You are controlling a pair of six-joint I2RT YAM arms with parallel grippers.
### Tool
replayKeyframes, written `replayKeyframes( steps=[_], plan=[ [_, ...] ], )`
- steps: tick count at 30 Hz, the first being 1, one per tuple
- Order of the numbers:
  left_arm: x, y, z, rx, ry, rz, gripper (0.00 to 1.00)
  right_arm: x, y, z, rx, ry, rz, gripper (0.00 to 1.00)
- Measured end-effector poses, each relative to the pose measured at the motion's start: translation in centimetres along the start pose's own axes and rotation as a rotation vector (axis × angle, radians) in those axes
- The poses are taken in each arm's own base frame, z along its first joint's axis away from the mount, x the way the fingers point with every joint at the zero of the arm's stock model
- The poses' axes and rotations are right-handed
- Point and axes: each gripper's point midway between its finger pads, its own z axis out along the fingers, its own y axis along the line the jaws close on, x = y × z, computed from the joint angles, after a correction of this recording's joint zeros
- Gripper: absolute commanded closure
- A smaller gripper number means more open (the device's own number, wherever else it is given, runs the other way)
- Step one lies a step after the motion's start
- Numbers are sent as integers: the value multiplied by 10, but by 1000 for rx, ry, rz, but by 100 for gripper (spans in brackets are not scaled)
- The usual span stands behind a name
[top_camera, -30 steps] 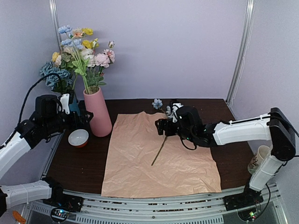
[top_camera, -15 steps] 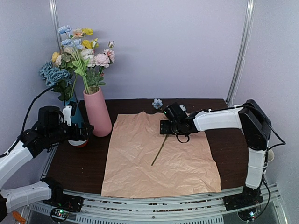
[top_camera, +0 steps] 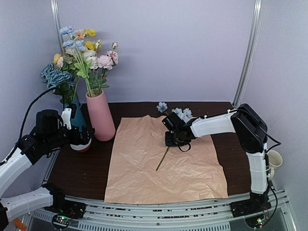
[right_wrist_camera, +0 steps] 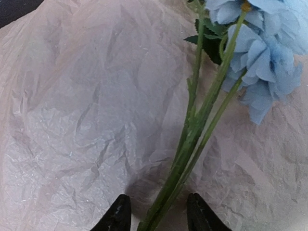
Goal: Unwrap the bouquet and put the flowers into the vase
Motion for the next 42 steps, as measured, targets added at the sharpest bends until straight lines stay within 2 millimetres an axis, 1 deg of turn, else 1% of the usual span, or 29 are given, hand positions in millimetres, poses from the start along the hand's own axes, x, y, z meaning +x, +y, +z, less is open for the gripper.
replayKeyframes(
  steps=[4,7,11,12,18,23,25,28,30,32,35,36,38,40,42],
  plan=[
    [-2,-1,-3,3,-12,0,3,1,0,1,-2,1,1,81],
    [-3,-1,-4,4,-16,0,3,1,0,1,-1,1,7,91],
    [-3,-1,-4,4,-16,0,3,-1,-1,2,1,-2,15,99],
    [-3,-1,-4,4,-16,0,3,-1,-1,2,1,-3,19,100],
    [-3,-1,-4,6,-16,0,3,-2,-1,2,2,-4,13,100],
    [-3,-2,-4,8,-16,0,2,-9,2,-4,-11,-20,-9,100],
    [-3,-3,-4,15,-15,1,2,-17,5,-12,-26,-37,-18,100],
    [-4,-5,-4,28,-18,1,2,-33,11,-31,-73,-88,-21,100],
    [-5,-7,-4,40,-23,1,2,-45,14,-51,-121,-136,-20,100],
    [-6,-9,-5,50,-31,1,2,-57,17,-74,-174,-191,-16,100],
    [-8,-13,-7,74,-48,3,2,-71,20,-100,-239,-264,-13,100],
    [-9,-15,-7,85,-53,2,2,-73,20,-107,-260,-286,-16,100],
    [-10,-19,-7,111,-62,-1,2,-73,21,-115,-292,-310,-22,100],
    [-10,-23,-6,134,-68,-16,2,-69,21,-118,-321,-325,-36,100],
    [-8,-26,-1,155,-64,-43,2,-61,18,-120,-344,-333,-52,100]
  ],
)
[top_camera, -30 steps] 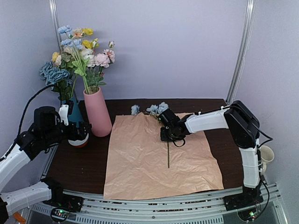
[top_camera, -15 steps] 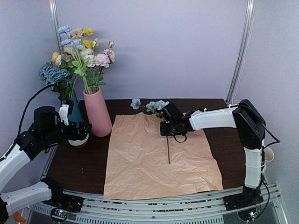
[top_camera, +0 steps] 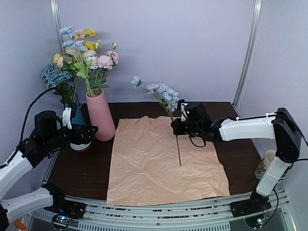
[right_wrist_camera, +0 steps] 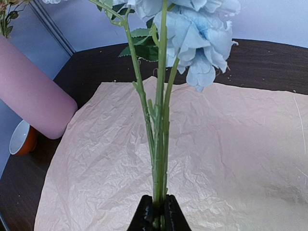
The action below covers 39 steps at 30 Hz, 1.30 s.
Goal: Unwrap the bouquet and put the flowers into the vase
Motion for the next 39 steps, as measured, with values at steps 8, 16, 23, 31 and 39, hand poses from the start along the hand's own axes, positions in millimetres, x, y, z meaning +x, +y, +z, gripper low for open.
replayKeyframes(
  steps=[8,16,23,31,39],
  plan=[
    [14,-34,26,98,45,-42,2,19,-3,-17,-82,-38,-18,100],
    [34,-89,55,185,121,11,3,14,9,-32,-180,-96,-9,100],
    [37,-124,77,237,127,25,5,18,28,-47,-290,-111,-24,100],
    [31,-176,96,324,95,45,6,19,65,-70,-432,-137,-88,100],
    [25,-216,112,396,48,51,11,31,92,-83,-537,-131,-151,100]
  ],
)
